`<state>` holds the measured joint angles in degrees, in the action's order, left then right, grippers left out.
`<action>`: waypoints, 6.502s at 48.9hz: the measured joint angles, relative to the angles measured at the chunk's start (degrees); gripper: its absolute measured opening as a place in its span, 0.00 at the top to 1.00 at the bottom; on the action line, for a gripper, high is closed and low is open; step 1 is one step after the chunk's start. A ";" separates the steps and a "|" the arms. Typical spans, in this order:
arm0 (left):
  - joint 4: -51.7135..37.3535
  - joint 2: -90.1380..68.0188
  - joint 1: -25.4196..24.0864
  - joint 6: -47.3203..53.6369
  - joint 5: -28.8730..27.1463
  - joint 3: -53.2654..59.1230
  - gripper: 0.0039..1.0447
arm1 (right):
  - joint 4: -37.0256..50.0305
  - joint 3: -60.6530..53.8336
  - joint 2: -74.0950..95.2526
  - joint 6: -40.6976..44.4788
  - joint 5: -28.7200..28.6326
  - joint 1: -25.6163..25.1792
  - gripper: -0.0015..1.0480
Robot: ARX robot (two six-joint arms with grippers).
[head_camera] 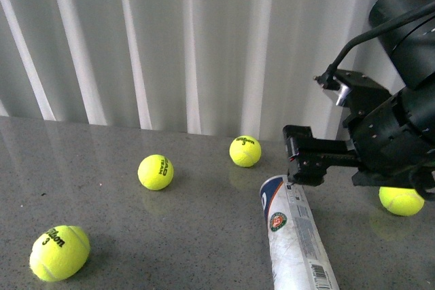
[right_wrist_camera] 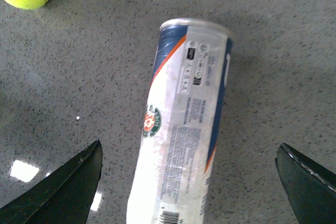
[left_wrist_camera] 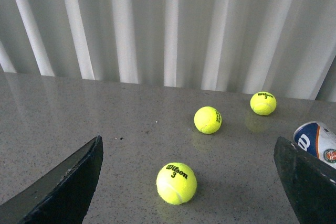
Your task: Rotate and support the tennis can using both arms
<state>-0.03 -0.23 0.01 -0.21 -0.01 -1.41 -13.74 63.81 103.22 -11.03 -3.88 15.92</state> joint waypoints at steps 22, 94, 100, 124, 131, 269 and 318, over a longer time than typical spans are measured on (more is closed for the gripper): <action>0.00 0.00 0.00 0.00 0.00 0.00 0.06 | -0.98 4.00 10.82 -7.82 -2.73 -2.03 0.07; 0.00 0.00 0.00 0.00 -0.02 0.00 0.06 | 6.95 3.69 20.11 -6.40 -4.83 0.07 0.10; 0.00 0.00 0.00 0.00 -0.02 0.00 0.06 | 7.04 3.17 19.65 -4.76 -4.68 -0.15 0.11; 0.00 0.00 0.00 0.00 -0.02 0.00 0.06 | 8.61 1.46 18.05 -2.05 -4.39 -0.35 0.63; 0.00 0.00 0.00 0.00 -0.02 0.00 0.06 | 8.35 1.18 17.38 -0.63 -4.20 -0.15 0.71; 0.00 0.00 0.00 0.00 -0.02 0.00 0.06 | 1.66 -0.31 15.78 79.82 -16.13 -2.19 0.66; 0.00 0.00 0.00 0.00 -0.02 0.00 0.06 | -0.72 -1.36 12.79 79.95 -15.63 -3.21 0.07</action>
<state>-0.03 -0.23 0.01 -0.21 -0.03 -1.41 -14.46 62.46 116.01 68.93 -19.51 12.71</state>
